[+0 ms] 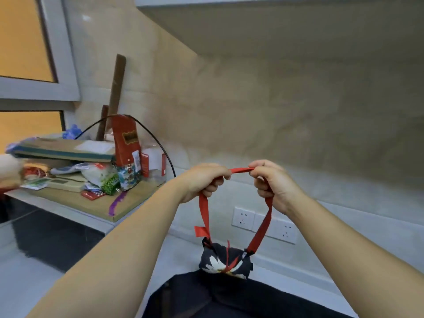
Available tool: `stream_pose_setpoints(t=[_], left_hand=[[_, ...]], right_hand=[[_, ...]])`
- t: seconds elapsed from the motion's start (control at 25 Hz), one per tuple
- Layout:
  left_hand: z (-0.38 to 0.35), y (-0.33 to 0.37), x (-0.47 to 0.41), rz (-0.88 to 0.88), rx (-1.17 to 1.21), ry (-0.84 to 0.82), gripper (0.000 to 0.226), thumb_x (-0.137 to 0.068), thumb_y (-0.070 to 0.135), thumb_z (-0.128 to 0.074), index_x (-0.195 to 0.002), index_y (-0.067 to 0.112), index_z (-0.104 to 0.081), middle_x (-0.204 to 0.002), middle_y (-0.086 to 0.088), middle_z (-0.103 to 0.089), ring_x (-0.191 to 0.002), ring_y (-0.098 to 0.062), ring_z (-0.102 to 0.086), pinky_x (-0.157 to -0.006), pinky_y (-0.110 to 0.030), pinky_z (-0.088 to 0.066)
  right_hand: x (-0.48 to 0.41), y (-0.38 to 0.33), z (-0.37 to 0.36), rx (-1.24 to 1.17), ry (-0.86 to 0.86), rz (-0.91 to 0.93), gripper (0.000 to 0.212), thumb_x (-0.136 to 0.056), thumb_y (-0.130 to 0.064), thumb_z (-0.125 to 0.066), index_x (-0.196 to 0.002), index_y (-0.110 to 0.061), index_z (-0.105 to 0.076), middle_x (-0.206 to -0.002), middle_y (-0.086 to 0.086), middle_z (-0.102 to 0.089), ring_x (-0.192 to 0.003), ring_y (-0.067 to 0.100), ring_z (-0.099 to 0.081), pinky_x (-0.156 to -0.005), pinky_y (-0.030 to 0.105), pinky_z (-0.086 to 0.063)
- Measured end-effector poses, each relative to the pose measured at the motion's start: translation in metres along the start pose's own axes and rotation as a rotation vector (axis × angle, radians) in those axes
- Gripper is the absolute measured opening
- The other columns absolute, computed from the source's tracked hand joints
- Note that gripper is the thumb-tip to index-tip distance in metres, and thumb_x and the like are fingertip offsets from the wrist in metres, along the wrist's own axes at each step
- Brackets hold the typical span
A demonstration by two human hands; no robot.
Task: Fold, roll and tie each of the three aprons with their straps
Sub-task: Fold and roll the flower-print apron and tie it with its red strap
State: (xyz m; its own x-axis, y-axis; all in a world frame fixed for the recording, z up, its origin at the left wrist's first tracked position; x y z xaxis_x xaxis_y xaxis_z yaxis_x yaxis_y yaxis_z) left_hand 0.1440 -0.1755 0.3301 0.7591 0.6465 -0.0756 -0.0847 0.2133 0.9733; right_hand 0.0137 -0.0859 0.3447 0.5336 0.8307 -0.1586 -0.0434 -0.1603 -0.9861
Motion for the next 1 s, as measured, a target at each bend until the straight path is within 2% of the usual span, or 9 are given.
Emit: stream_pose_setpoints(t=[0.2, 0.4, 0.52, 0.6, 0.68, 0.76, 1.0], left_hand=[[0.099, 0.043, 0.018, -0.055, 0.014, 0.078, 0.012, -0.091, 0.012, -0.056, -0.080, 0.017, -0.056, -0.060, 0.003, -0.036, -0.048, -0.011, -0.024, -0.049, -0.025, -0.017], [0.180, 0.045, 0.057, -0.032, 0.004, 0.150, 0.009, -0.094, 0.015, -0.056, -0.098, 0.015, -0.064, -0.057, 0.006, -0.034, -0.046, -0.008, -0.024, -0.041, -0.021, -0.017], [0.231, 0.029, 0.088, 0.039, -0.044, 0.215, 0.007, -0.093, 0.012, -0.052, -0.099, 0.010, -0.054, -0.058, 0.004, -0.027, -0.046, -0.009, -0.019, -0.038, -0.019, -0.017], [0.261, 0.020, 0.111, 0.081, -0.084, 0.267, 0.005, -0.089, 0.009, -0.049, -0.088, 0.013, -0.046, -0.059, 0.004, -0.026, -0.047, -0.009, -0.017, -0.042, -0.021, -0.013], [0.291, 0.014, 0.137, 0.124, -0.102, 0.370, 0.018, -0.086, 0.007, -0.047, -0.076, 0.018, -0.039, -0.057, 0.006, -0.029, -0.048, -0.009, -0.019, -0.044, -0.023, -0.012], [0.317, 0.013, 0.167, 0.145, -0.115, 0.466, 0.021, -0.086, 0.005, -0.045, -0.074, 0.020, -0.036, -0.056, 0.006, -0.032, -0.047, -0.009, -0.020, -0.044, -0.023, -0.012], [0.398, 0.023, 0.270, 0.154, -0.183, 0.718, 0.007, -0.090, 0.010, -0.047, -0.085, 0.013, -0.044, -0.062, 0.004, -0.036, -0.052, -0.011, -0.025, -0.049, -0.025, -0.018]], right_hand=[[-0.018, -0.053, -0.095, 0.011, -0.107, 0.062, 0.023, -0.083, 0.009, -0.048, -0.080, -0.012, -0.059, -0.060, 0.000, -0.035, -0.045, 0.011, -0.023, -0.042, 0.020, -0.012], [-0.031, -0.058, -0.210, -0.061, -0.310, 0.059, 0.024, -0.085, 0.010, -0.046, -0.080, -0.011, -0.057, -0.054, -0.002, -0.036, -0.041, 0.009, -0.022, -0.040, 0.018, -0.012], [-0.026, -0.049, -0.285, -0.070, -0.485, 0.052, 0.023, -0.084, 0.009, -0.045, -0.081, -0.011, -0.056, -0.052, 0.001, -0.036, -0.041, 0.009, -0.021, -0.038, 0.017, -0.015], [-0.020, -0.047, -0.328, -0.086, -0.605, 0.049, 0.023, -0.084, 0.009, -0.045, -0.082, -0.011, -0.057, -0.052, 0.001, -0.034, -0.039, 0.008, -0.022, -0.037, 0.016, -0.015], [-0.013, -0.047, -0.367, -0.096, -0.721, 0.059, 0.021, -0.085, 0.007, -0.047, -0.085, -0.011, -0.058, -0.050, -0.002, -0.037, -0.038, 0.008, -0.024, -0.036, 0.017, -0.017], [-0.003, -0.047, -0.408, -0.119, -0.826, 0.059, 0.019, -0.085, 0.005, -0.049, -0.087, -0.011, -0.059, -0.050, -0.004, -0.041, -0.040, 0.008, -0.026, -0.037, 0.018, -0.017], [0.046, -0.059, -0.530, -0.164, -1.056, 0.056, 0.017, -0.087, 0.003, -0.051, -0.090, -0.011, -0.060, -0.055, -0.003, -0.047, -0.041, 0.008, -0.027, -0.035, 0.019, -0.018]])
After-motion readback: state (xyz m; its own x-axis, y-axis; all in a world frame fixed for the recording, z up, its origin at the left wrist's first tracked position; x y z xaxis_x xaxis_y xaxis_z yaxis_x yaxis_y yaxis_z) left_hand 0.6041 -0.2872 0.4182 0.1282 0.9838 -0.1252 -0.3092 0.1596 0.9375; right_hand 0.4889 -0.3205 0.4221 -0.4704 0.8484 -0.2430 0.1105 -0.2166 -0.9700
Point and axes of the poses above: each hand's wrist, its own x-axis away from the middle knuckle, its own z-axis out of the back of the hand, y = z × x, the point moved 10 cm from there along -x, towards the middle knuckle
